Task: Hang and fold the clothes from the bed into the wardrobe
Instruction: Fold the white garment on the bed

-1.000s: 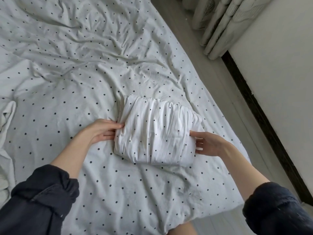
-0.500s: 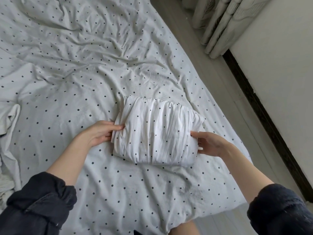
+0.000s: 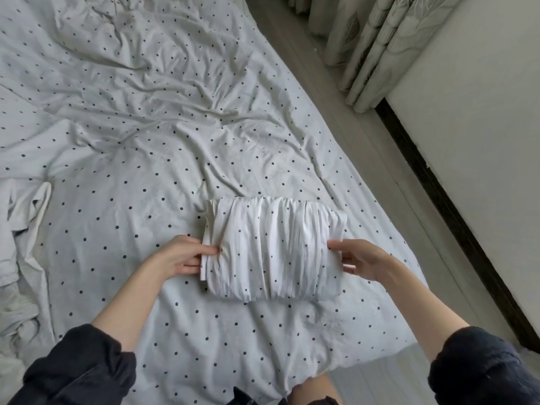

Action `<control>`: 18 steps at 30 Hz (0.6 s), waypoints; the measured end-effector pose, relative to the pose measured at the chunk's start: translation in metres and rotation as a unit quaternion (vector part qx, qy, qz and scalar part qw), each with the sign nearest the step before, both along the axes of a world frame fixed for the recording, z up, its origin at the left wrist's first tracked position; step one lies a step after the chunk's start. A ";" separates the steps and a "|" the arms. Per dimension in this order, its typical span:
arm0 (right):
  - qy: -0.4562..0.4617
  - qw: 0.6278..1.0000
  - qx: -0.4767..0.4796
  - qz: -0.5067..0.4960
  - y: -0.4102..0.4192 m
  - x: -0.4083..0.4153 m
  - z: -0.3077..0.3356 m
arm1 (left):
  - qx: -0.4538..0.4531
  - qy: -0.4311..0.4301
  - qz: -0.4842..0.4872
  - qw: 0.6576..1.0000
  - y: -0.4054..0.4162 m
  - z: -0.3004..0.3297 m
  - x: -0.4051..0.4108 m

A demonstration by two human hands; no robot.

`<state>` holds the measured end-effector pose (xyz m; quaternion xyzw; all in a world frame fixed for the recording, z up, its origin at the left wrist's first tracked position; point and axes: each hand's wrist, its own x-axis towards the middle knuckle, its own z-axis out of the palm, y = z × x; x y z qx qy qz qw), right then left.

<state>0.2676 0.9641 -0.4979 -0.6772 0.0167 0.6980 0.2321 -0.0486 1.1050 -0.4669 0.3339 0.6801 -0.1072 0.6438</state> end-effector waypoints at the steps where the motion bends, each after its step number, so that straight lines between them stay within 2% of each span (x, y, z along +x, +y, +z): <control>1: -0.004 1.000 -0.002 0.004 -0.002 -0.002 -0.003 | 0.006 0.014 -0.009 1.000 -0.003 -0.002 0.001; 3: -0.015 1.000 0.001 0.004 -0.002 -0.004 -0.008 | 0.030 0.034 -0.019 0.999 -0.001 -0.006 0.003; 5: -0.029 1.000 0.012 0.005 -0.001 -0.005 -0.010 | 0.117 0.057 -0.035 0.991 0.011 -0.007 0.004; 6: -0.036 0.999 0.019 0.008 -0.002 -0.006 -0.010 | 0.199 0.088 -0.054 0.975 0.020 -0.005 0.005; 8: -0.075 0.996 0.033 0.022 -0.009 -0.010 -0.007 | 0.362 0.121 -0.116 0.917 0.034 0.004 0.016; 10: -0.152 0.988 0.035 0.009 -0.026 -0.019 -0.004 | 0.445 0.061 -0.222 0.865 0.041 0.015 0.044; 12: -0.191 0.980 0.006 -0.061 -0.048 -0.035 0.002 | 0.442 0.000 -0.371 0.817 0.041 0.016 0.080; 13: -0.174 0.979 -0.019 -0.101 -0.059 -0.045 0.005 | 0.408 -0.017 -0.432 0.804 0.040 0.012 0.099; 15: -0.082 0.977 -0.071 -0.185 -0.076 -0.062 0.006 | 0.316 -0.032 -0.515 0.796 0.039 0.002 0.132; 18: 0.090 0.949 -0.088 -0.288 -0.085 -0.088 0.001 | 0.212 -0.026 -0.554 0.805 0.044 -0.021 0.152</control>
